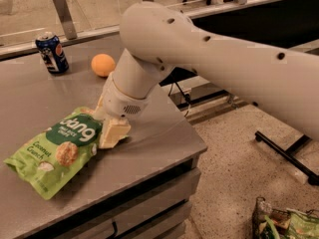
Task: Move green rice chip bag near orange
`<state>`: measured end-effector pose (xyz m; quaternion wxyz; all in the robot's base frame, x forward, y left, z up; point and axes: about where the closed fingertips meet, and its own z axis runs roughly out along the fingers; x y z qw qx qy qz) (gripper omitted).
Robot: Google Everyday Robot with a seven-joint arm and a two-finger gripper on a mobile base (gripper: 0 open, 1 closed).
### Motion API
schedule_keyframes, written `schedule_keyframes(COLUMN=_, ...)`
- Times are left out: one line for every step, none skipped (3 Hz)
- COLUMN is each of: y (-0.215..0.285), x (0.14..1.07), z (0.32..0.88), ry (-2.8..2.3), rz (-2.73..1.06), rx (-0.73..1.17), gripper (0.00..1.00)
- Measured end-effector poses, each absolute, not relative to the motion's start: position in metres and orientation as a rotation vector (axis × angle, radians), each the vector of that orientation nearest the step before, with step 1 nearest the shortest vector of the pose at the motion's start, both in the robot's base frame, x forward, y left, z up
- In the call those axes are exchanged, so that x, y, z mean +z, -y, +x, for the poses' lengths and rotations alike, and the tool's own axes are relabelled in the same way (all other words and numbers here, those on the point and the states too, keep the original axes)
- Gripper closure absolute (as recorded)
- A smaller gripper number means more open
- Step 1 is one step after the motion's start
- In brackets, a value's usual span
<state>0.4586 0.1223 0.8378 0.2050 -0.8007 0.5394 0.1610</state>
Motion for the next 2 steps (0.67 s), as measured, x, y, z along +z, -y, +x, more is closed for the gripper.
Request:
schedule_keyframes(y=-0.1202, x=0.8417, z=0.4563, ry=-1.523, rz=-2.224, rx=0.493, gripper=0.87)
schedule_keyframes(y=-0.1212, x=0.8418, z=0.4552, ry=-1.520, rz=-2.227, rx=0.492, gripper=1.00)
